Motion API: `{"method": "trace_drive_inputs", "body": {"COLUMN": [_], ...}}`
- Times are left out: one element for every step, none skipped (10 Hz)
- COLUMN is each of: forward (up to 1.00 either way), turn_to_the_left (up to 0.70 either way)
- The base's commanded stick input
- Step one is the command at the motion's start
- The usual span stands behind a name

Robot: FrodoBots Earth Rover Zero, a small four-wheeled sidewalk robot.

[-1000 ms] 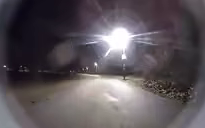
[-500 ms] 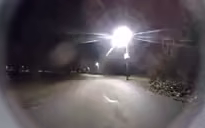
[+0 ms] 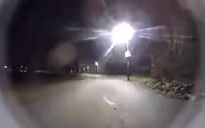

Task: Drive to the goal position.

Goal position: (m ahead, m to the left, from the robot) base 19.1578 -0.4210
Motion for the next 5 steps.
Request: {"method": "trace_drive_inputs", "body": {"forward": [1.00,1.00,1.00,1.00,1.00], "turn_to_the_left": [0.04,0.04,0.04,0.04,0.04]}}
